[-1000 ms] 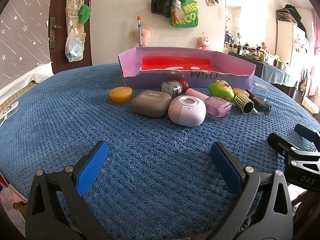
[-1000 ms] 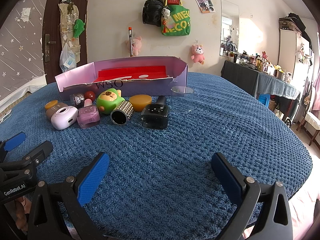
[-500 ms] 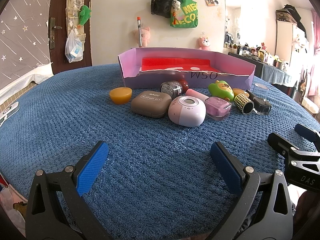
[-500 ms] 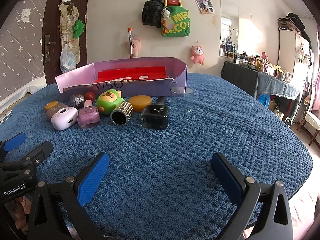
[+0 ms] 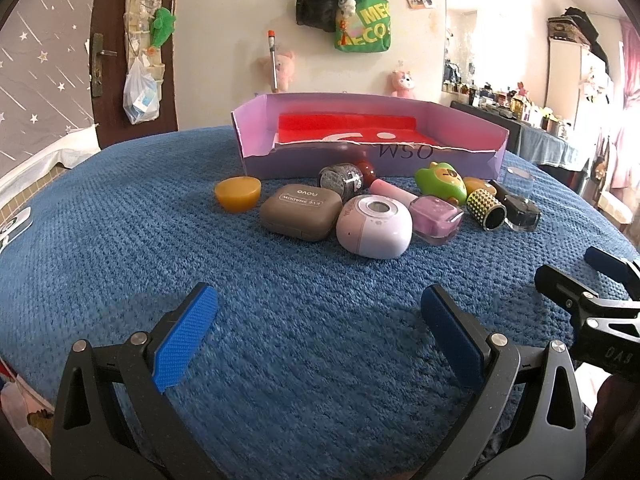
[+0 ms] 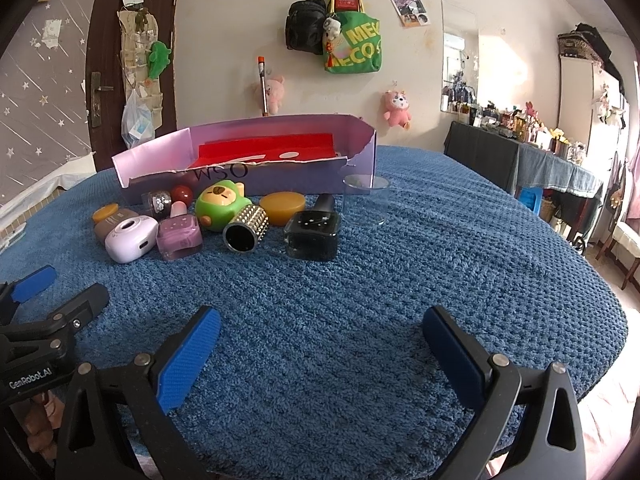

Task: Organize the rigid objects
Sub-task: 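Reach the left tool to the grey eye shadow compact while the right tool reaches the black bottle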

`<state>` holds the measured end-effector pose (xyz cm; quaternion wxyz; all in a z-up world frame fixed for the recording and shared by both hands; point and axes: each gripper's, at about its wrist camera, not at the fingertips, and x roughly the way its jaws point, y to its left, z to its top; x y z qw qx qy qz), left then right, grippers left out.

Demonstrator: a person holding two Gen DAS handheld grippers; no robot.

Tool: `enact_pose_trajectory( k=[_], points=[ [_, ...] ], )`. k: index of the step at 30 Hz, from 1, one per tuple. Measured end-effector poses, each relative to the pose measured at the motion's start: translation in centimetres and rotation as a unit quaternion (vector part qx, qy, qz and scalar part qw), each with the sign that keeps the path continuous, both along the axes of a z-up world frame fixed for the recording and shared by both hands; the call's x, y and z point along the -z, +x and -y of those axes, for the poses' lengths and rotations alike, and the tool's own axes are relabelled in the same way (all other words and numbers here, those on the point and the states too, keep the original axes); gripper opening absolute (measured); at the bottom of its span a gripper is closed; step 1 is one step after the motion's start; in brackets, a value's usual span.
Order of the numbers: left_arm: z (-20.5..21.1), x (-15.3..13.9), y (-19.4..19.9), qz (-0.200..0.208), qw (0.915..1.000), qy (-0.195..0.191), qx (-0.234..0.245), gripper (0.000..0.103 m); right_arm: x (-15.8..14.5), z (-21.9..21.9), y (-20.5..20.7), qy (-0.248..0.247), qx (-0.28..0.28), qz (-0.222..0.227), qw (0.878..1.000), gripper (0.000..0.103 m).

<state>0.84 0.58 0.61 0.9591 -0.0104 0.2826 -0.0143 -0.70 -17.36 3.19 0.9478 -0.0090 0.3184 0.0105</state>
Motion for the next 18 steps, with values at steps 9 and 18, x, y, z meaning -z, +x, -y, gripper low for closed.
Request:
enact_pose_trajectory(
  k=[9,18],
  points=[
    [-2.2,-3.3,2.4,0.000,0.9998,-0.018,0.012,0.103,-1.8,0.7,2.1,0.008,0.003,0.001,1.000,0.103],
    [-4.1,-4.3,6.8,-0.058,0.9954,0.011,0.076,0.103,-3.4,1.4,5.7,0.006,0.018,-0.020,1.000,0.103]
  ],
)
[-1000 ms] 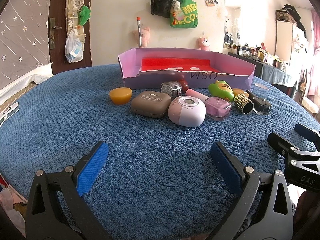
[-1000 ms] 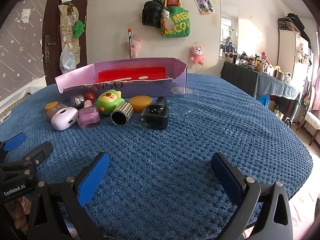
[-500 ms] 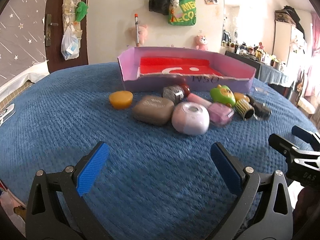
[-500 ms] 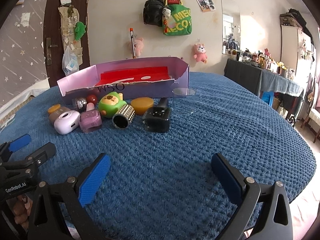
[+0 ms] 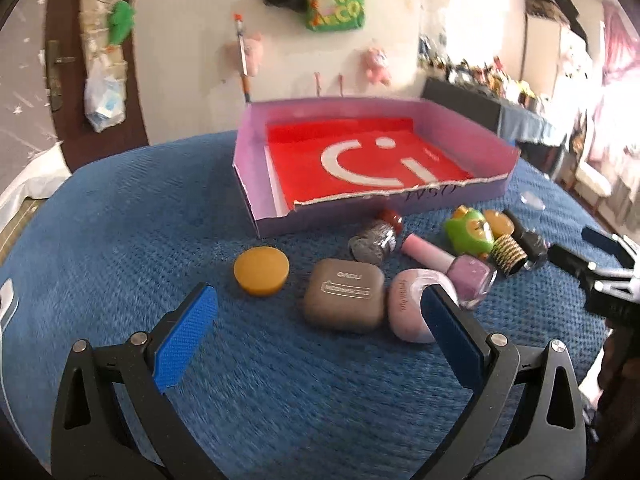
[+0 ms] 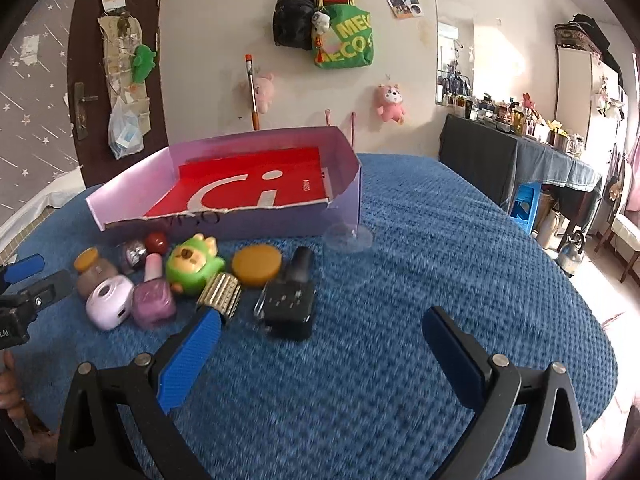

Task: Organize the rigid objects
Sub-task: 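Reach the left tool to the grey eye shadow compact while the right tool reaches the black bottle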

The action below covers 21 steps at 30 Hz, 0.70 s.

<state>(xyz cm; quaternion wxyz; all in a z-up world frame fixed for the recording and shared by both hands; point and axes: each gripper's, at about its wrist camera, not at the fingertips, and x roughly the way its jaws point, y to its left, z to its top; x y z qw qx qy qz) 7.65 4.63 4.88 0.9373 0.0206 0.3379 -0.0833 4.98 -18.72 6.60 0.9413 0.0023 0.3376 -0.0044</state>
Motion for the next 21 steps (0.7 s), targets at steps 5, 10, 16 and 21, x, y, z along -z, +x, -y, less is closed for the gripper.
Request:
enact_pose_trajectory(
  k=[5,10,16,21],
  points=[
    [-0.7,0.2,1.8,-0.036,0.9980,-0.016,0.049,0.102,-0.1,-0.2,1.4,0.006,0.001,-0.016,1.000,0.103],
    [-0.6,0.0,2.1,-0.044,0.9945,-0.007,0.095,0.098,0.3,-0.5,2.3,0.001,-0.001,-0.036,0.999,0.103],
    [0.0,0.0,2.6,-0.053,0.9902,0.002,0.129,0.087,0.8,-0.3,3.0,0.000,0.006,-0.047,0.999,0.102],
    [-0.5,-0.5,3.0,-0.059,0.9878,-0.019,0.143,0.087,1.0,-0.3,3.6,-0.002,0.008,-0.054,0.999,0.099]
  ],
)
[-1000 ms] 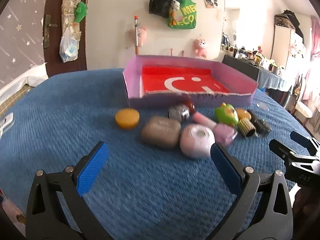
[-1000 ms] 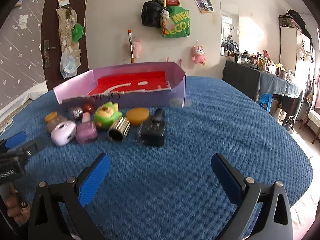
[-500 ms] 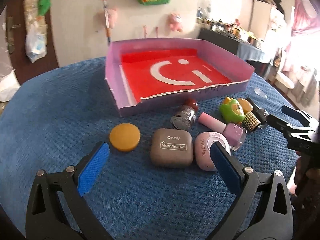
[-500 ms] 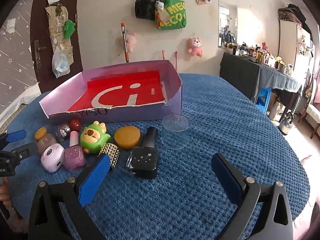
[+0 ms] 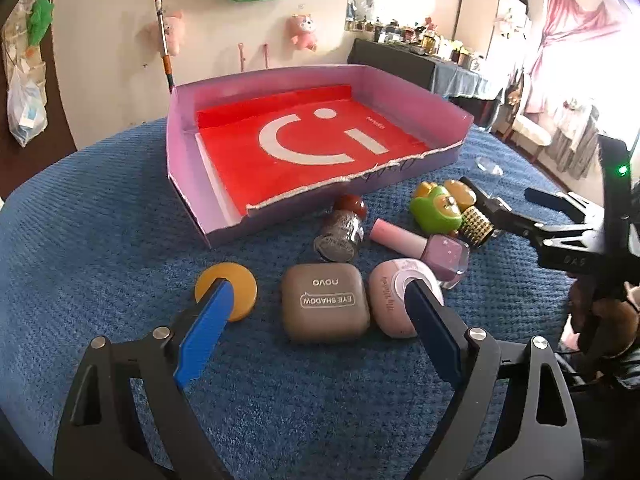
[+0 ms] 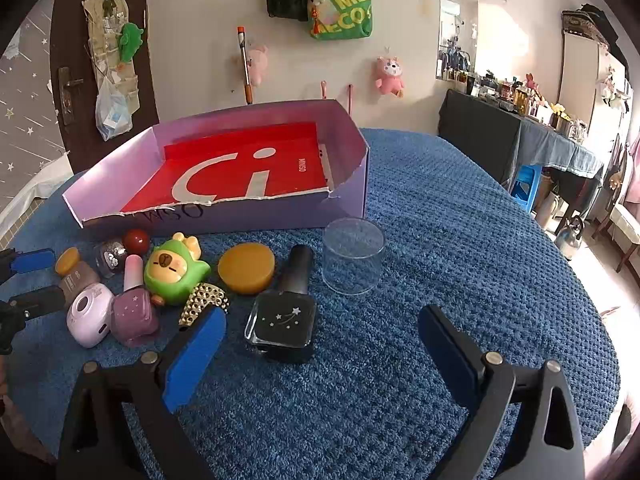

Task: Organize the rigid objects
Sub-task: 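Reach the left tool to the grey eye shadow compact while the right tool reaches the black bottle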

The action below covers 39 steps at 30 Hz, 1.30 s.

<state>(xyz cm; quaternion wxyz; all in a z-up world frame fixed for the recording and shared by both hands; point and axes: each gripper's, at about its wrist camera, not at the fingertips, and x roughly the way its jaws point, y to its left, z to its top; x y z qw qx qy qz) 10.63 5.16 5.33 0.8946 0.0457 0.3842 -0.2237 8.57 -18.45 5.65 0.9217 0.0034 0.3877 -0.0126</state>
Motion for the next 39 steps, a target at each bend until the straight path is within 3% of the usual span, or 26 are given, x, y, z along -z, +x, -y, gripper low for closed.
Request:
enact_pose_trajectory(
  k=[2,5,10,15,20,22,29,31,34,39],
  points=[
    [-0.2,-0.2,0.1,-0.002,1.0000,-0.004,0.005,0.086,0.1,0.1,0.0,0.002,0.000,-0.002,1.000,0.099],
    [-0.3,-0.1,0.4,-0.019,0.9995,-0.017,0.017,0.076,0.2,0.4,-0.1,0.009,-0.001,-0.005,1.000,0.099],
    [-0.3,0.4,0.7,-0.044,0.9979,-0.038,0.030,0.075,0.7,1.0,0.2,0.033,-0.006,-0.013,0.999,0.095],
    [0.4,1.0,1.0,-0.041,0.9987,-0.009,0.027,0.075,0.9,0.8,0.1,0.035,-0.011,-0.015,0.999,0.095],
    [0.1,1.1,1.5,-0.035,0.9992,0.006,0.017,0.071,1.2,1.1,0.2,0.040,-0.005,-0.022,0.999,0.086],
    [0.2,1.3,1.6,-0.029,0.9992,0.026,0.010,0.071,1.3,1.2,0.2,0.042,-0.005,-0.024,0.999,0.086],
    [0.9,1.9,2.0,-0.020,0.9988,0.044,0.008,0.071,1.4,0.6,0.4,0.025,-0.011,-0.032,0.999,0.082],
    [1.2,2.0,1.9,-0.016,0.9984,0.053,0.009,0.067,1.4,0.5,0.6,0.022,-0.013,-0.035,0.999,0.080],
    [1.4,2.1,1.9,-0.021,0.9988,0.041,0.015,0.053,1.4,0.3,0.6,0.018,-0.018,-0.037,0.999,0.076],
    [1.2,2.3,1.9,-0.025,0.9994,0.022,0.000,0.051,1.3,-0.3,0.6,0.014,-0.032,-0.037,0.999,0.064]
  ],
)
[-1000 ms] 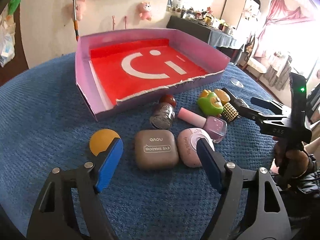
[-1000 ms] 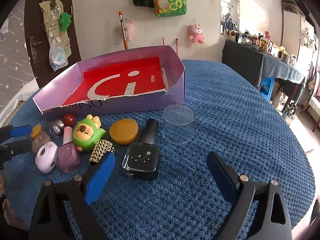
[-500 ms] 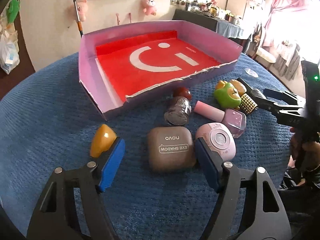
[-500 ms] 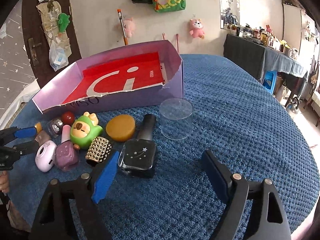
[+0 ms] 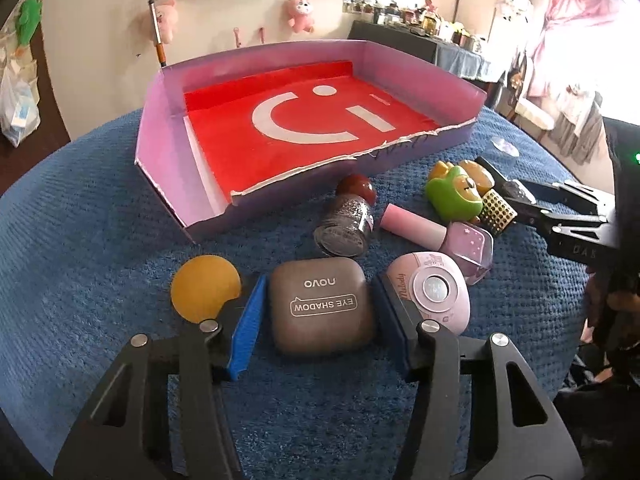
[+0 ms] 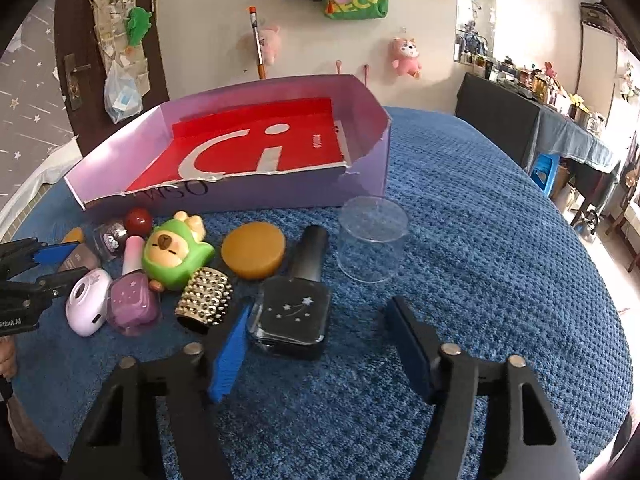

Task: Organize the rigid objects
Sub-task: 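Reach the left tool to the grey eye shadow compact while the right tool reaches the black bottle, then lift the grey compact with the left tool while the right tool lifts the black bottle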

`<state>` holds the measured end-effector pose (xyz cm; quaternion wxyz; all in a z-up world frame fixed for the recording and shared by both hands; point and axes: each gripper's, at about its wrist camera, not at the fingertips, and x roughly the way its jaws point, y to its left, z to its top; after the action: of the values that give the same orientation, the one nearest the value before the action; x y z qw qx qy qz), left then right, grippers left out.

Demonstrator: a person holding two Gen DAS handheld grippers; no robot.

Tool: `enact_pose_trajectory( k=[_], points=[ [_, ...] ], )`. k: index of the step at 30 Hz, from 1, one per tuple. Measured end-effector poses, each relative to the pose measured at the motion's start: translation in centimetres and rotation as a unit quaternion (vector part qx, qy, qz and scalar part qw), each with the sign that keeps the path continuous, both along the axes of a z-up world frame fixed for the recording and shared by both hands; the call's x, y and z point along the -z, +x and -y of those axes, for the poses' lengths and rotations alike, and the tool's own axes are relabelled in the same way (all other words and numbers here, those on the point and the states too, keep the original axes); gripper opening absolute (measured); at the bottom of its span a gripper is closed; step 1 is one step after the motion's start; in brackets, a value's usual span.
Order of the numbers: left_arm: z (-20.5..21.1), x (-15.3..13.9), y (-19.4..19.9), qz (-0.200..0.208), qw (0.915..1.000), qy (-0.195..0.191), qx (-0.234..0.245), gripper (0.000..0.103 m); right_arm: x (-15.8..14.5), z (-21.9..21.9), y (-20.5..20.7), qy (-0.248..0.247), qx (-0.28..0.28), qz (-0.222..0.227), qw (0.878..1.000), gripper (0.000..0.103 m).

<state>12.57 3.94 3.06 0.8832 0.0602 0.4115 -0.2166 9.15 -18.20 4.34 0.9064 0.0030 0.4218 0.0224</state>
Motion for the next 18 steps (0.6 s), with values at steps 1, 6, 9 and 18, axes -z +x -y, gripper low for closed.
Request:
enact_pose_trajectory(
  k=[1,6,9,18],
  points=[
    [0.0,0.0,-0.1,0.002,1.0000,-0.001,-0.004,0.051,0.0,-0.2,0.1,-0.001,-0.004,0.001,1.000,0.061],
    [0.6,-0.4,-1.2,0.029,0.9992,0.015,-0.023,0.050,-0.1,-0.7,-0.1,0.009,-0.027,0.011,1.000,0.043],
    [0.7,-1.0,-1.9,0.043,0.9984,0.013,-0.034,0.050,-0.4,-0.3,-0.8,0.025,-0.026,0.026,0.999,0.043],
    [0.7,-3.1,-3.1,0.067,0.9969,-0.007,-0.041,0.050,-3.2,-0.5,-2.1,0.035,-0.053,0.070,0.996,0.043]
  ],
)
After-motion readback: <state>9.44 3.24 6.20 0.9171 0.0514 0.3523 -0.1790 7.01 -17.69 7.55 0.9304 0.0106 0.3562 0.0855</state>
